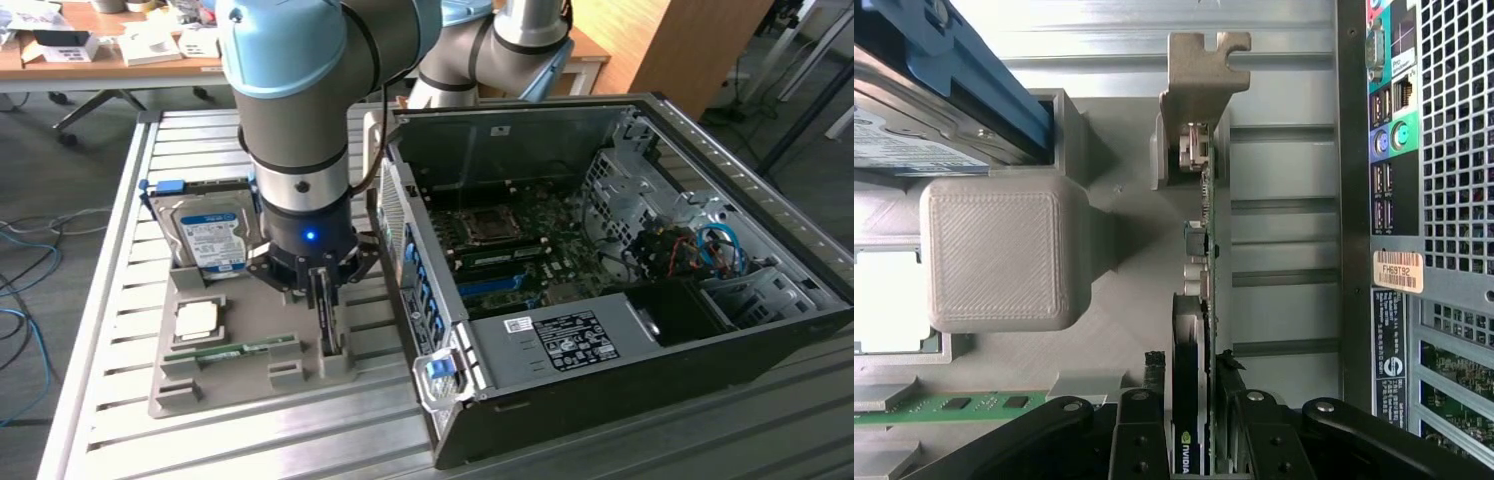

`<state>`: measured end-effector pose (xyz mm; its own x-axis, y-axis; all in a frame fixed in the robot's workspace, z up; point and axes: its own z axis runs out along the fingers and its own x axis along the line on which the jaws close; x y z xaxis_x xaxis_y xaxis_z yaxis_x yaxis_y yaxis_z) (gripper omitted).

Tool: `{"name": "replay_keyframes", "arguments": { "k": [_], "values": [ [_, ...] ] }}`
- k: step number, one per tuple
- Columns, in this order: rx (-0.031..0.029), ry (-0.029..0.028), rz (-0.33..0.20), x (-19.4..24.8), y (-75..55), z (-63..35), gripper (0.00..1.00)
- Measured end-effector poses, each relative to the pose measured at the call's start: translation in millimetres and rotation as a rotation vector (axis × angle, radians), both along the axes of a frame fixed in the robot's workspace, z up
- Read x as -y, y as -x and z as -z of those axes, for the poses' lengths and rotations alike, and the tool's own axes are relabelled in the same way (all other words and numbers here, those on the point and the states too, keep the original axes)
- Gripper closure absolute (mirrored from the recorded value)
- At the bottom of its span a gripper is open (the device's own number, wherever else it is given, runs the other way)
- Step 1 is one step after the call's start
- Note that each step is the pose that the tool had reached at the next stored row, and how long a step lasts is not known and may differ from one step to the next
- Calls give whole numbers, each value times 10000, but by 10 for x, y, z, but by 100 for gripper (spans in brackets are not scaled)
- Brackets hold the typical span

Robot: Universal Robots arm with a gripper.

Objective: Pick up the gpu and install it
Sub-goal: 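Pick up the gpu and move the gpu toward the slot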

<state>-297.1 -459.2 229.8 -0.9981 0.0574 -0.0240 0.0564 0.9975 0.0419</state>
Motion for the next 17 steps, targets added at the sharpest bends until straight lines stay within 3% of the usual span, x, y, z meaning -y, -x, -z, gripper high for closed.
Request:
{"name": "replay_keyframes", "arguments": {
  "k": [17],
  "values": [
    [0,1,0,2,-4,0,67]
  ]
}}
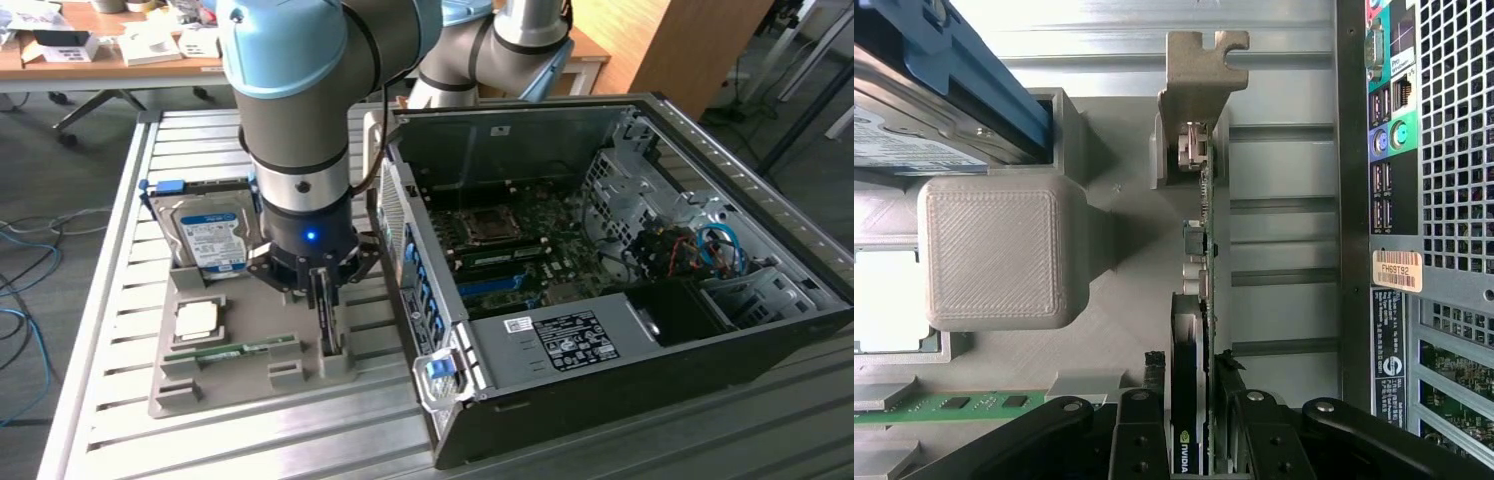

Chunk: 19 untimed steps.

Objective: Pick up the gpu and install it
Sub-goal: 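Pick up the gpu and move the gpu toward the slot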

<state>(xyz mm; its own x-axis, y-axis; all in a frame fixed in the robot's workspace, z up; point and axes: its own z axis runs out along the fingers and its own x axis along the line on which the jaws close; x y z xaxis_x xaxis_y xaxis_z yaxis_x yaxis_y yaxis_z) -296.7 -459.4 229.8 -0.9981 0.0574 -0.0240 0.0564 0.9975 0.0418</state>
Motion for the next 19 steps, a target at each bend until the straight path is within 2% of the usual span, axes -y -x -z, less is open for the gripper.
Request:
{"name": "replay_keyframes", "arguments": {
  "k": [4,5,19],
  "values": [
    [0,1,0,0,0,0,69],
    [0,0,0,0,0,0,74],
    [1,0,-140,0,-9,2,74]
  ]
}}
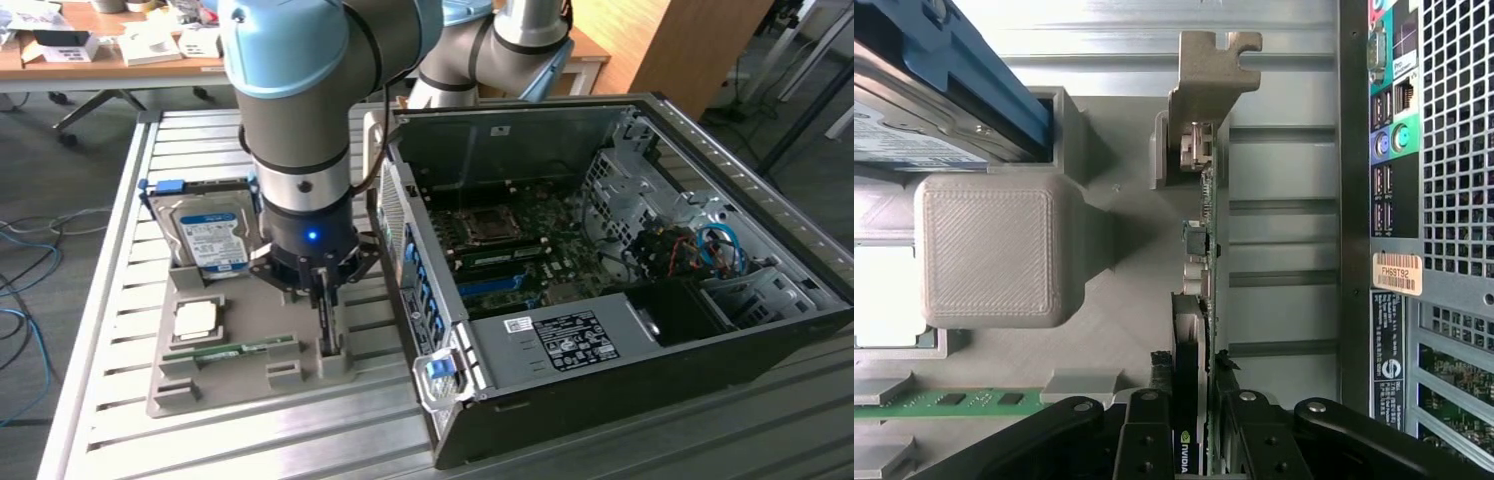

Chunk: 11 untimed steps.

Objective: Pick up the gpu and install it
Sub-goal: 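Pick up the gpu and move the gpu toward the slot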

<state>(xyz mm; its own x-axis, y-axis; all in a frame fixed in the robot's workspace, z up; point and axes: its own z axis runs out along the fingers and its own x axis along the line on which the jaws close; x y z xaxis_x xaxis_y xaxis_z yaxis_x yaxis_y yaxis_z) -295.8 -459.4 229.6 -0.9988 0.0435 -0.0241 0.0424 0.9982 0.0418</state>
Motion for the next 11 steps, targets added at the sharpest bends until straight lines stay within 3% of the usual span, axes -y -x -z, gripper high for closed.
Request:
{"name": "replay_keyframes", "arguments": {
  "k": [11],
  "values": [
    [-1,1,-9,0,-1,0,74]
  ]
}}
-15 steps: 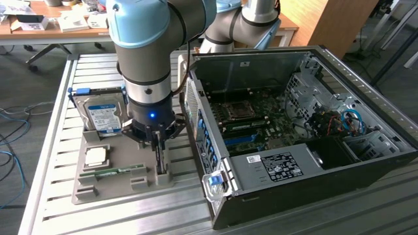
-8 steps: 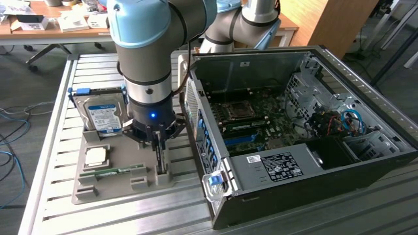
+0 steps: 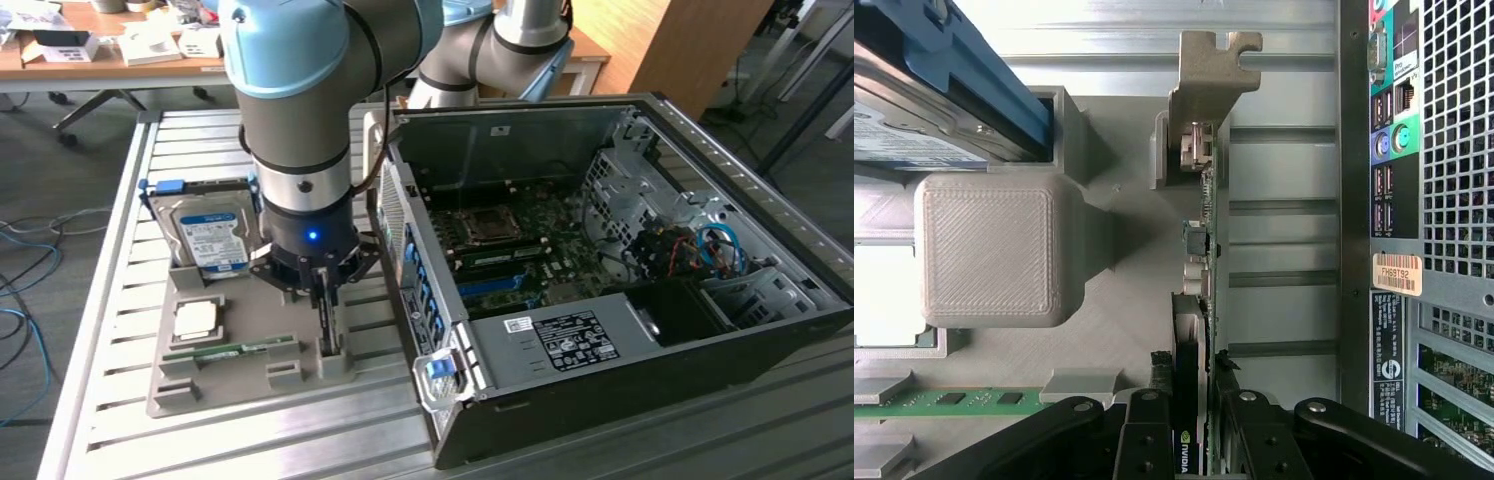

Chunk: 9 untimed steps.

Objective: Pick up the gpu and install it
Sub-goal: 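Pick up the gpu and move the gpu toward the slot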

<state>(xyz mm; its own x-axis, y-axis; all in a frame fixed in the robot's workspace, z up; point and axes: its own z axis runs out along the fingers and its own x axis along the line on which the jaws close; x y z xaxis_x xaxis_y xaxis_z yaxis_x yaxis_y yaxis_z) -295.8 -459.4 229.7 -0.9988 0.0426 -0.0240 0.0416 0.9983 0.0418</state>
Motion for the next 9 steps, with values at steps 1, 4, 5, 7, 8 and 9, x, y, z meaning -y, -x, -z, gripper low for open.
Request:
{"name": "replay_keyframes", "arguments": {
  "k": [1,4,5,7,8,9],
  "values": [
    [0,0,0,0,0,0,74],
    [1,-2,-1,0,0,-16,74],
    [0,0,0,0,0,-29,74],
    [0,-8,0,0,0,-62,74],
    [1,-12,0,0,0,-80,74],
    [1,-16,-1,0,0,-103,74]
  ]
}}
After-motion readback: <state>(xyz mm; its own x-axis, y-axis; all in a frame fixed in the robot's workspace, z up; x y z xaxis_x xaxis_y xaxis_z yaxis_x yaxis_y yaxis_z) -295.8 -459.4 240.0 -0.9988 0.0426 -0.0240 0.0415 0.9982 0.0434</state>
